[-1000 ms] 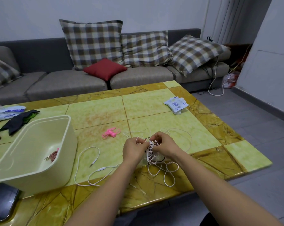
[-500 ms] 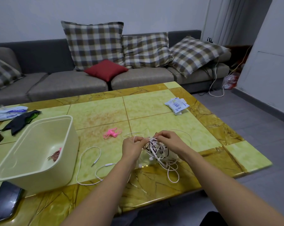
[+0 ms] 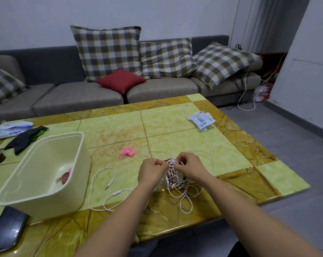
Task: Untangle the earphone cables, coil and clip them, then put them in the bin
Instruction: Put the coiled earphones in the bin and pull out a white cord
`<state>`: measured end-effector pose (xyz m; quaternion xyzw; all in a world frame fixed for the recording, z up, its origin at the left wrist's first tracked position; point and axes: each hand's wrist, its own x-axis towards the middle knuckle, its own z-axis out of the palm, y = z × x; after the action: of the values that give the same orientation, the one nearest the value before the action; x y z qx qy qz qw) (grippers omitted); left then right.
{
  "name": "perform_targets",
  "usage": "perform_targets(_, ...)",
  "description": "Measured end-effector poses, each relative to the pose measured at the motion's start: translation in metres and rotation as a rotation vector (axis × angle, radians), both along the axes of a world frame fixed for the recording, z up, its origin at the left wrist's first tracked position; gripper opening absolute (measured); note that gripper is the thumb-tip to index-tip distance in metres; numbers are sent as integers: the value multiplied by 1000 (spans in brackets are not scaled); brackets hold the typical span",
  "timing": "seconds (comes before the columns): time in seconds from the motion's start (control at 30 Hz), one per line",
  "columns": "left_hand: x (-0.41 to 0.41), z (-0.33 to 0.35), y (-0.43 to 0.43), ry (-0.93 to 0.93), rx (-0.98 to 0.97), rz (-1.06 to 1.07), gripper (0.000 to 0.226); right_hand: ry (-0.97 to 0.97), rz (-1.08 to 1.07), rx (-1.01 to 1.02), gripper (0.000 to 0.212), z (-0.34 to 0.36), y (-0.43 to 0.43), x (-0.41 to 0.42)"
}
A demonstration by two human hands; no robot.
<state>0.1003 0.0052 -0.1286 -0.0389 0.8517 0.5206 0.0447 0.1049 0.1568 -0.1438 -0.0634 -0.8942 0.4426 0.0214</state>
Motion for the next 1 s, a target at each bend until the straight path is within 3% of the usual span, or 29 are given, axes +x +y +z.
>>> perform_targets(0.13,1,7,1,28,-230,-48,19,88,41,-88,17,2,-4,3)
perform_targets(0.27,0,8,0,74,-271,-29,17,-7,68,-138,28,-3,-1,1)
perform_targets(0.37,-1,2,-3,84,-169,-70,17,-37,27,-92,29,-4,2,3)
perform_targets(0.53,-1,8,3,55,107,-100,24,87,-182,-141,20,9,-3,1)
perform_targets(0.7,-1,11,1,12,285,-18,15,25,-92,-105,14,10,4,0)
perform_targets(0.83,0,9,1,-19,316,-9,11,-49,2,-135,51,8,5,1)
perform_targets(1.0,1,7,1,-20,319,-50,15,-76,-10,-273,28,8,8,1)
